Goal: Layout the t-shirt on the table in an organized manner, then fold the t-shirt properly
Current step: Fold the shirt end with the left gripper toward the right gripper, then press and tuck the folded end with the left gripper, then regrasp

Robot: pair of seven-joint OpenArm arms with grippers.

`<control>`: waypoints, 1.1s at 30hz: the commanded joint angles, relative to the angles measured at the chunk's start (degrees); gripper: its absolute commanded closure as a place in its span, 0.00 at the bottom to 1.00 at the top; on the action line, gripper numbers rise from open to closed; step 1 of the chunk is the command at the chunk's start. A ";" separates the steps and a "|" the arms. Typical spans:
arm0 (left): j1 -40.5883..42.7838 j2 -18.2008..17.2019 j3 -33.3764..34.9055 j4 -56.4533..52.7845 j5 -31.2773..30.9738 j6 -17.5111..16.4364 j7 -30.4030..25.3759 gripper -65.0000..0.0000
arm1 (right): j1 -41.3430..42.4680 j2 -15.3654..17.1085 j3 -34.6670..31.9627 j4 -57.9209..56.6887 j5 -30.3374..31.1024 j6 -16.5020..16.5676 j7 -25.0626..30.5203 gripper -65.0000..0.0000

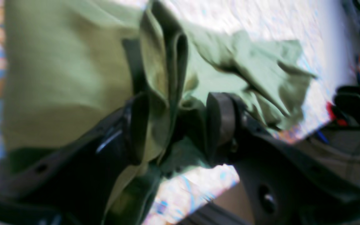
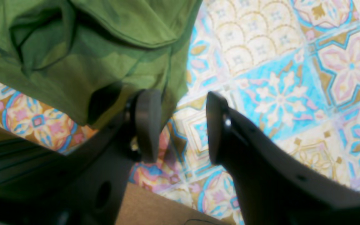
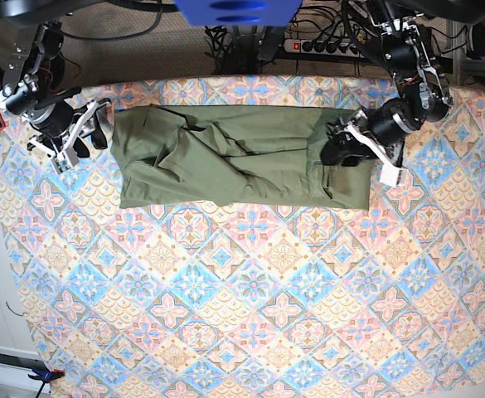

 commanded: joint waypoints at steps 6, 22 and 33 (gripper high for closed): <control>-1.46 -0.69 0.13 -2.67 2.39 -0.27 -2.94 0.55 | 0.30 0.82 0.51 0.91 0.59 0.14 1.15 0.64; -6.03 -0.25 6.63 -8.56 2.48 -0.18 -3.03 0.56 | 0.22 0.82 0.51 1.00 0.59 0.14 1.15 0.64; -7.18 -0.61 6.19 -10.41 2.31 -0.27 -3.38 1.00 | 0.22 0.82 0.51 1.17 0.59 0.14 1.06 0.64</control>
